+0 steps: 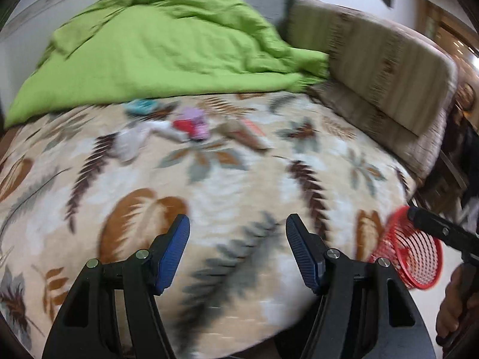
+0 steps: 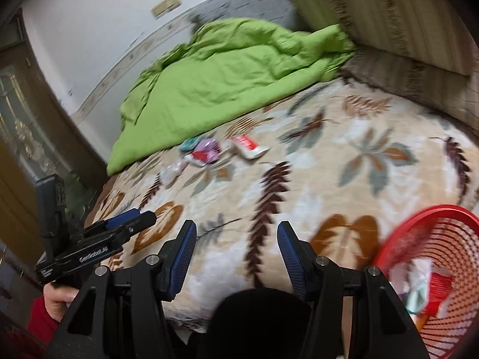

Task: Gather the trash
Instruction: 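Move both open tools back over the remaining trash on the bed, then grasp the clear red-printed plastic bag with the left tool while the right tool grasps the white-and-red packet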

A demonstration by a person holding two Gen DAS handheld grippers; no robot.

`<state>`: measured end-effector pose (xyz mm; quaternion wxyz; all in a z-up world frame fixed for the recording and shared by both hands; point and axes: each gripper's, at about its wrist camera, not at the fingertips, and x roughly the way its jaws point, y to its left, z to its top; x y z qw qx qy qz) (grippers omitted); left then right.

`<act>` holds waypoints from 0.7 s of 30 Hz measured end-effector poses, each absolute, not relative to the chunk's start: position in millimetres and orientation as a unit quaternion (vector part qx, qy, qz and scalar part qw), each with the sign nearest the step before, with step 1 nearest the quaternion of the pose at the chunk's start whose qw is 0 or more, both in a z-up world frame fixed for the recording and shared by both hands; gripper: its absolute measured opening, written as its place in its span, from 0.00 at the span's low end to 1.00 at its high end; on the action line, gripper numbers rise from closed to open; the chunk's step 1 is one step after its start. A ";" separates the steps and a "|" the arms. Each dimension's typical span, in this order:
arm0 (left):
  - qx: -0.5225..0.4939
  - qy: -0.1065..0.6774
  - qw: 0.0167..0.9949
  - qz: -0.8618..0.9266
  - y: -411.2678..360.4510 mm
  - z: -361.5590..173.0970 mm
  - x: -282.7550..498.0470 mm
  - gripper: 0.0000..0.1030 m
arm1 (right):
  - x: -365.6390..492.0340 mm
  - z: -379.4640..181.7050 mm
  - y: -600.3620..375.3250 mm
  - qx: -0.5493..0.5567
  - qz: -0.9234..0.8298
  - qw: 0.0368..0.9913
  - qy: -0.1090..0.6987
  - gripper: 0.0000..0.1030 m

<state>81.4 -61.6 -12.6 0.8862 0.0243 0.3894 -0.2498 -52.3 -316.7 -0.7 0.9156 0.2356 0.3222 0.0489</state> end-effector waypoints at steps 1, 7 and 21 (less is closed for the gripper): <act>0.018 0.393 0.887 -0.241 -53.1 -14.1 88.6 0.64 | -43.6 -1.5 -308.9 0.229 0.056 0.915 0.326 0.59; 0.000 0.396 0.901 -0.178 -14.7 -12.3 146.5 0.64 | -5.0 -11.2 -275.3 0.215 0.087 0.909 0.346 0.59; -0.007 0.456 0.883 -0.110 -17.8 -69.7 321.8 0.66 | 31.7 -43.5 -265.1 0.235 0.113 0.888 0.378 0.59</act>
